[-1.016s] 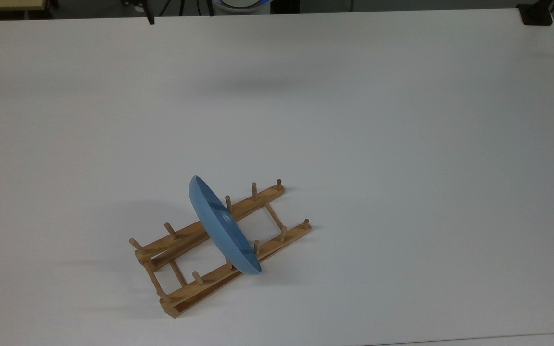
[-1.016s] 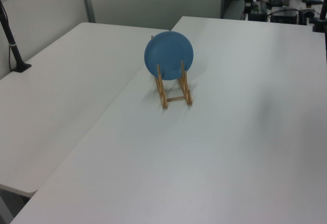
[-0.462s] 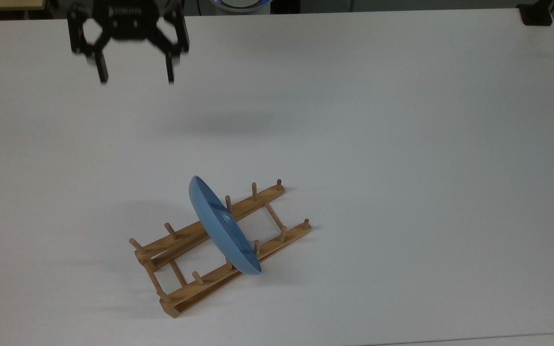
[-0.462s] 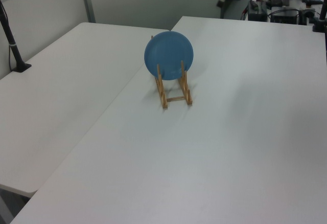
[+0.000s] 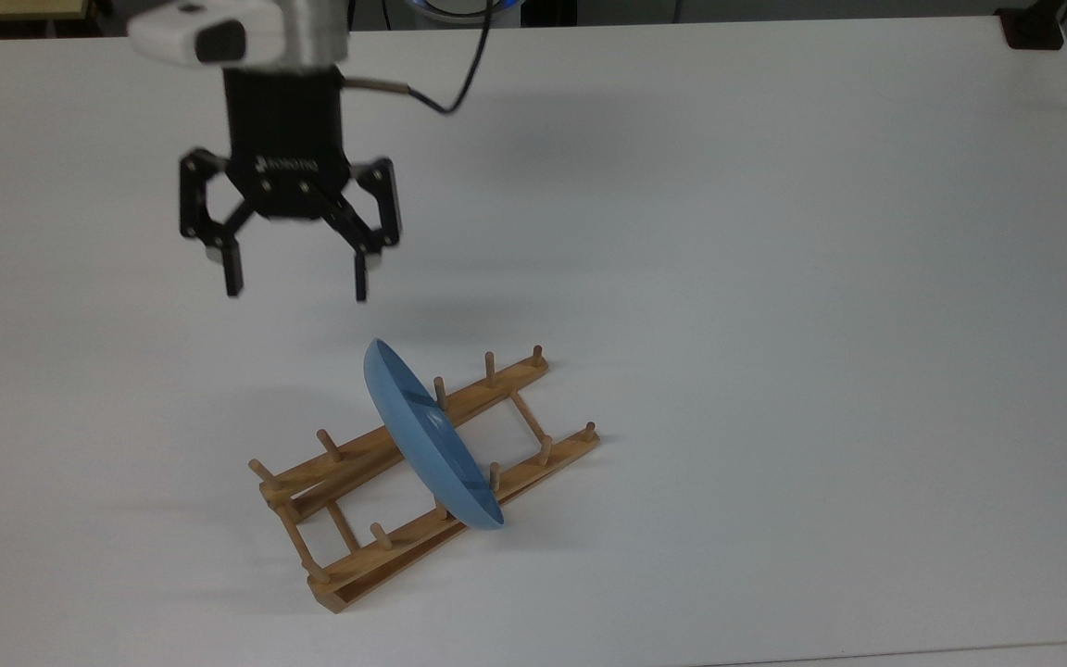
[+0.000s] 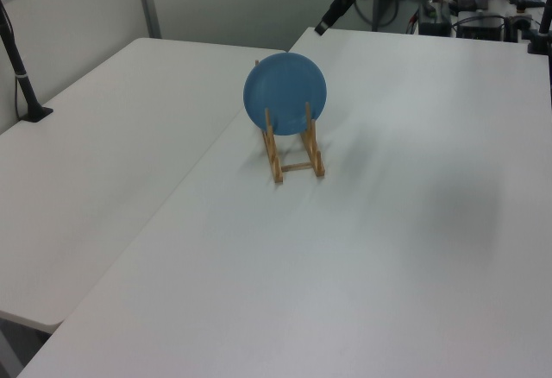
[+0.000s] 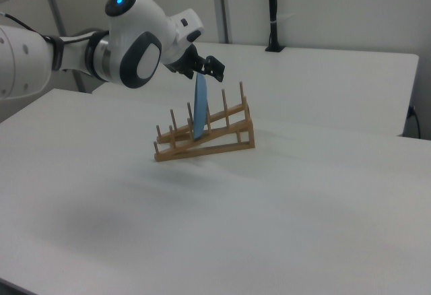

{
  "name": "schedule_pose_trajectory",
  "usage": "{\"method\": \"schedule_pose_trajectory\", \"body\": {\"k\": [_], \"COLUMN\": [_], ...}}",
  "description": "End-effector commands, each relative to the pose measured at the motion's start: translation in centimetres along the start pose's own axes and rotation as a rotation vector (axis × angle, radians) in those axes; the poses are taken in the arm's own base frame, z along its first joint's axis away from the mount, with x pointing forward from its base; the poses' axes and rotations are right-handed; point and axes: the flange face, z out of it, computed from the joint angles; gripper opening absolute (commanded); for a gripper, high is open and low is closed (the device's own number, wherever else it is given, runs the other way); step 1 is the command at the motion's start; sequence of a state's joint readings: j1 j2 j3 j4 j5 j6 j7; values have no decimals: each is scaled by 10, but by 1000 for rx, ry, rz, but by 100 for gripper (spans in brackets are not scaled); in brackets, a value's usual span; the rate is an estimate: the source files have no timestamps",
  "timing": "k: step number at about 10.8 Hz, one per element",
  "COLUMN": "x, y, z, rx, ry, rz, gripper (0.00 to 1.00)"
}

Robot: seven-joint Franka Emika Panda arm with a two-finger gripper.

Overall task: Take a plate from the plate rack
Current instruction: 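Move the open gripper down toward the blue plate's rim in the rack, then close the gripper on the blue plate's rim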

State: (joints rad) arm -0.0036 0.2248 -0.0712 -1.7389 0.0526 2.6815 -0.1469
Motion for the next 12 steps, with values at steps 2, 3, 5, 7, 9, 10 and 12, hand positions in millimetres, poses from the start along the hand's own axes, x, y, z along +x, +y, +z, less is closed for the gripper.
{"method": "schedule_pose_trajectory", "body": {"k": [2,3,5,7,9,10,12], "x": [-7,-9,-11,-16,-19,-18,-16], "y": [-41,-45,-56,-55,-52,-51,-47], "z": [34,38,45,55,63,62,59], "rx": [32,35,45,39,30,29,25], "ry": [59,53,44,36,63,70,76], "rz": [46,43,36,29,25,21,24], "gripper": [100,94,63,50,34,18,7]}}
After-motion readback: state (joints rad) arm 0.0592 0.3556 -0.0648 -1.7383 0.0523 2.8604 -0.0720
